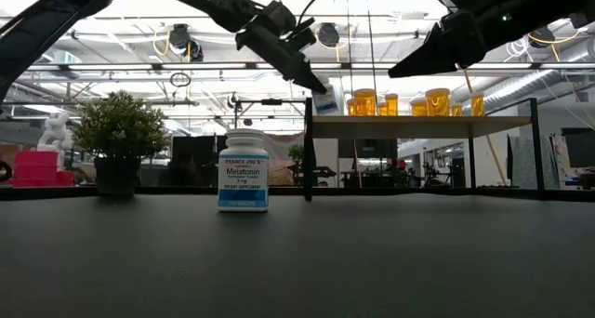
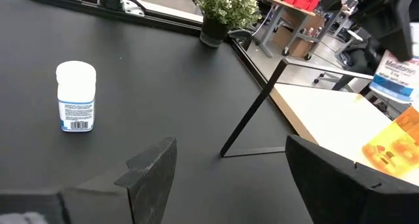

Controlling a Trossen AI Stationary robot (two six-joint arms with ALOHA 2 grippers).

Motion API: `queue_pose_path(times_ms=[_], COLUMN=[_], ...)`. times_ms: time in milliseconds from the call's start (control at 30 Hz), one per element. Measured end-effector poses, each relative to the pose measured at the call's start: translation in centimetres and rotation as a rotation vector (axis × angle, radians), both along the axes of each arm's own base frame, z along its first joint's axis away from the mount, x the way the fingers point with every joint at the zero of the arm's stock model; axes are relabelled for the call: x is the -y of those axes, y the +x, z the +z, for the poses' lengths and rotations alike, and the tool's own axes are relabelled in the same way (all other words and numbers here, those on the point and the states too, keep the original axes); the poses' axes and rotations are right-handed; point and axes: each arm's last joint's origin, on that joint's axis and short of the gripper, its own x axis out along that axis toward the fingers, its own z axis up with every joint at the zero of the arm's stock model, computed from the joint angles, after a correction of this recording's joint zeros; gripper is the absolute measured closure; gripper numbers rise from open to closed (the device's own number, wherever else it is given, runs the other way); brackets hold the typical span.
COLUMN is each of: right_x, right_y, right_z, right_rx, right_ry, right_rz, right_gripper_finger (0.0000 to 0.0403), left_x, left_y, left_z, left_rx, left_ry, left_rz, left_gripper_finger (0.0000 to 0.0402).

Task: Pick and place medicine bottles onto shelf by color
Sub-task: Put the right large white pill bottle on the shelf

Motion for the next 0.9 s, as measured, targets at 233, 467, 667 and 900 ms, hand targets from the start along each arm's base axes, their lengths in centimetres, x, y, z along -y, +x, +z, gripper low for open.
queue_pose_path(times_ms=[233, 467, 667, 900], right_x=[0.0, 0.0, 0.0, 0.0], right_y=[0.0, 0.0, 0.0, 0.0], right_z=[0.0, 0.0, 0.0, 0.0], right_rx=[0.001, 0.001, 0.001, 0.001], right_ry=[0.000, 0.001, 0.001, 0.001], right_rz=[0.000, 0.001, 0.001, 0.001], right_gripper_finger=[0.0124, 0.0124, 0.0124, 0.0124], left_x=[-0.2, -0.3, -0.3, -0.4], left_y=[0.3, 0.5, 0.5, 0.5], left_z=[-1.2, -1.8, -1.9, -2.0], left_rx=[-0.037, -0.047, -0.047, -0.048], left_ry=[-0.020, -0.044, -0.047, -0.054], left_rz=[-0.003, -0.001, 0.001, 0.004], left_gripper_finger=[0.0216, 0.0216, 0.0215, 0.0190])
